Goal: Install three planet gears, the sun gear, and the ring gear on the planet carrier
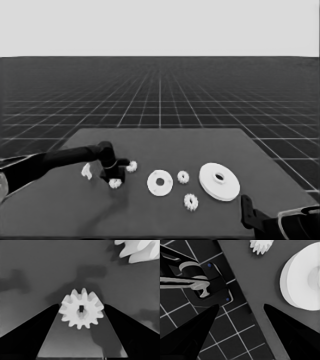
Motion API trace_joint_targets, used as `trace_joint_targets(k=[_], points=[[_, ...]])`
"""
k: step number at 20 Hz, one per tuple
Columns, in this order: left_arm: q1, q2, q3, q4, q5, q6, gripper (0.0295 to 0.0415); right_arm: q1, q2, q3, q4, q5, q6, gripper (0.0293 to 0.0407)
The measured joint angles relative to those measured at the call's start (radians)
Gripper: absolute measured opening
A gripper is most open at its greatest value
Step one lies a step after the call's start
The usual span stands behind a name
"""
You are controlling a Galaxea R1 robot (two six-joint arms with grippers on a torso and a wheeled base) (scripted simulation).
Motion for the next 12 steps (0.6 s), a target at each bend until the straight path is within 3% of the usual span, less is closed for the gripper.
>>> trace_joint_targets(k=[2,4,12], points=[[0.001,0.001,-0.002,0.001,-0.001,0.001,0.0385,0.0,0.0,0.0,0.0,0.0,0.0,0.0385],[0.002,0.001,-0.003,0.002,-0.002,0.001,0.0314,0.0,0.0,0.0,0.0,0.0,0.0,0.0385],[0.002,0.001,-0.003,0.002,-0.002,0.001,0.0312,0.0,0.0,0.0,0.0,0.0,0.0,0.0385]])
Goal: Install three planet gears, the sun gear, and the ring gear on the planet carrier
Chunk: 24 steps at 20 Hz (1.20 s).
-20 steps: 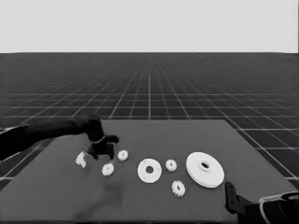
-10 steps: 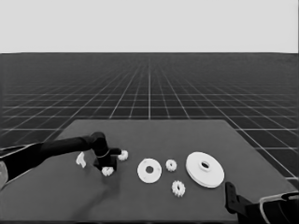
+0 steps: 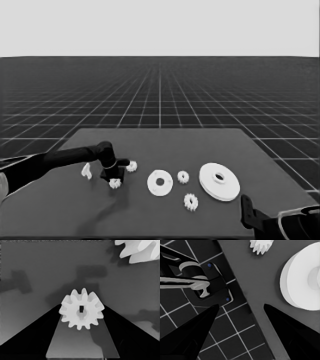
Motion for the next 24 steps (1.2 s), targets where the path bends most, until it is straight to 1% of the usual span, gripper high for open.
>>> trace_joint_targets(k=[1,2,3,6,10,11,12,14,16,20,21,22,24], points=[[-0.065,-0.031,0.078,-0.06,0.052,-0.032,0.0313,0.0,0.0,0.0,0.0,0.0,0.0,0.0385],[-0.123,-0.045,0.113,-0.103,0.079,-0.047,0.0313,0.0,0.0,0.0,0.0,0.0,0.0,0.0385],[-0.156,-0.051,0.126,-0.13,0.093,-0.052,0.0312,0.0,0.0,0.0,0.0,0.0,0.0,0.0385],[-0.193,-0.054,0.136,-0.163,0.108,-0.056,0.0312,0.0,0.0,0.0,0.0,0.0,0.0,0.0385],[-0.2,-0.055,0.137,-0.17,0.111,-0.056,0.0312,0.0,0.0,0.0,0.0,0.0,0.0,0.0385],[-0.195,0.06,0.2,-0.146,0.147,-0.283,0.0313,0.0,0.0,0.0,0.0,0.0,0.0,0.0385],[-0.19,0.208,0.198,-0.139,0.168,-0.398,0.0313,0.0,0.0,0.0,0.0,0.0,0.0,0.0385],[-0.185,0.361,0.132,-0.137,0.181,-0.462,0.0312,0.0,0.0,0.0,0.0,0.0,0.0,0.0385],[-0.184,0.411,0.094,-0.136,0.184,-0.473,0.0312,0.0,0.0,0.0,0.0,0.0,0.0,0.0385],[-0.184,0.433,0.074,-0.136,0.185,-0.476,0.0312,0.0,0.0,0.0,0.0,0.0,0.0,0.0385],[-0.116,0.439,0.045,-0.064,0.179,-0.454,0.0312,0.0,0.0,0.0,0.0,0.0,0.0,0.0385],[-0.069,0.444,0.02,-0.022,0.172,-0.436,0.0312,0.0,0.0,0.0,0.0,0.0,0.0,0.0385],[-0.03,0.45,-0.01,0.015,0.161,-0.416,0.0312,0.0,0.0,0.0,0.0,0.0,0.0,0.0385]])
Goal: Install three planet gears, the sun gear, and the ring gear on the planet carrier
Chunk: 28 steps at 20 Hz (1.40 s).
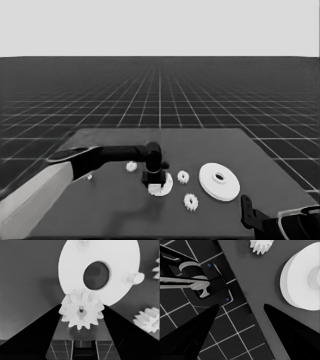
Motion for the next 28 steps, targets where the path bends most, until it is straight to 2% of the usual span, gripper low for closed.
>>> trace_joint_targets(k=[6,8,9,10,16,17,19,22,26,28], points=[[0.017,0.004,-0.016,0.018,-0.007,0.01,0.0312,0.0,0.0,0.0,0.0,0.0,0.0,0.0385],[0.017,0.004,-0.016,0.019,-0.007,0.011,0.0372,0.0,0.0,0.0,0.0,0.0,0.0,0.0385],[0.017,0.004,-0.016,0.019,-0.007,0.011,0.0381,0.0,0.0,0.0,0.0,0.0,0.0,0.0385],[0.018,0.004,-0.016,0.019,-0.007,0.011,0.0383,0.0,0.0,0.0,0.0,0.0,0.0,0.0385],[0.018,0.004,-0.016,0.019,-0.007,0.011,0.0385,0.0,0.0,0.0,0.0,0.0,0.0,0.0385],[-0.042,-0.008,0.037,-0.045,0.014,-0.026,0.0385,0.0,0.0,0.0,0.0,0.0,0.0,0.0385],[-0.116,-0.014,0.071,-0.112,0.024,-0.052,0.0385,0.0,0.0,0.0,0.0,0.0,0.0,0.0385],[-0.147,-0.015,0.08,-0.143,0.024,-0.059,0.0385,0.0,0.0,0.0,0.0,0.0,0.0,0.0385],[-0.153,-0.015,0.081,-0.15,0.024,-0.06,0.0385,0.0,0.0,0.0,0.0,0.0,0.0,0.0385],[-0.192,-0.171,-0.121,-0.199,-0.04,0.305,0.0385,0.0,0.0,0.0,0.0,0.0,0.0,0.0385]])
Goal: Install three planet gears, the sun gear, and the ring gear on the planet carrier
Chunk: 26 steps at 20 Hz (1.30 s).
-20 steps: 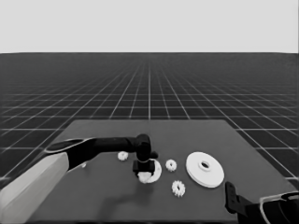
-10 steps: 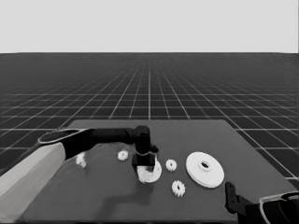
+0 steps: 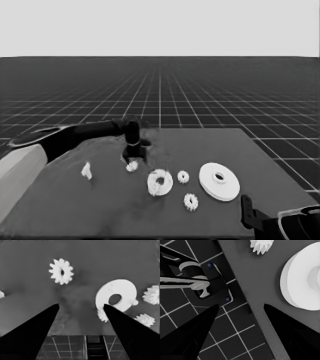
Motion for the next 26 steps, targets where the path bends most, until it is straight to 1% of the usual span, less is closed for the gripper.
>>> trace_joint_targets(k=[1,3,8,9,10,11,14,18,20,21,26], points=[[-0.005,-0.015,-0.095,-0.012,-0.01,0.098,0.0385,0.0,0.0,0.0,0.0,0.0,0.0,0.0385],[-0.008,-0.008,-0.205,-0.023,-0.018,0.198,0.0385,0.0,0.0,0.0,0.0,0.0,0.0,0.0385],[-0.007,0.006,-0.268,-0.03,-0.022,0.251,0.0385,0.0,0.0,0.0,0.0,0.0,0.0,0.0385],[0.057,0.024,-0.316,0.026,-0.068,0.275,0.0385,0.0,0.0,0.0,0.0,0.0,0.0,0.0385],[0.106,0.041,-0.359,0.056,-0.099,0.296,0.0385,0.0,0.0,0.0,0.0,0.0,0.0,0.0385],[0.133,0.055,-0.392,0.071,-0.119,0.312,0.0385,0.0,0.0,0.0,0.0,0.0,0.0,0.0385],[0.159,0.073,-0.437,0.086,-0.143,0.333,0.0385,0.0,0.0,0.0,0.0,0.0,0.0,0.0385],[0.162,0.077,-0.446,0.087,-0.146,0.338,0.0385,0.0,0.0,0.0,0.0,0.0,0.0,0.0385],[0.162,0.076,-0.448,0.088,-0.147,0.339,0.0315,0.0,0.0,0.0,0.0,0.0,0.0,0.0385],[0.162,0.076,-0.448,0.088,-0.147,0.339,0.0312,0.0,0.0,0.0,0.0,0.0,0.0,0.0385],[0.162,0.077,-0.448,0.088,-0.147,0.339,0.0313,0.0,0.0,0.0,0.0,0.0,0.0,0.0385]])
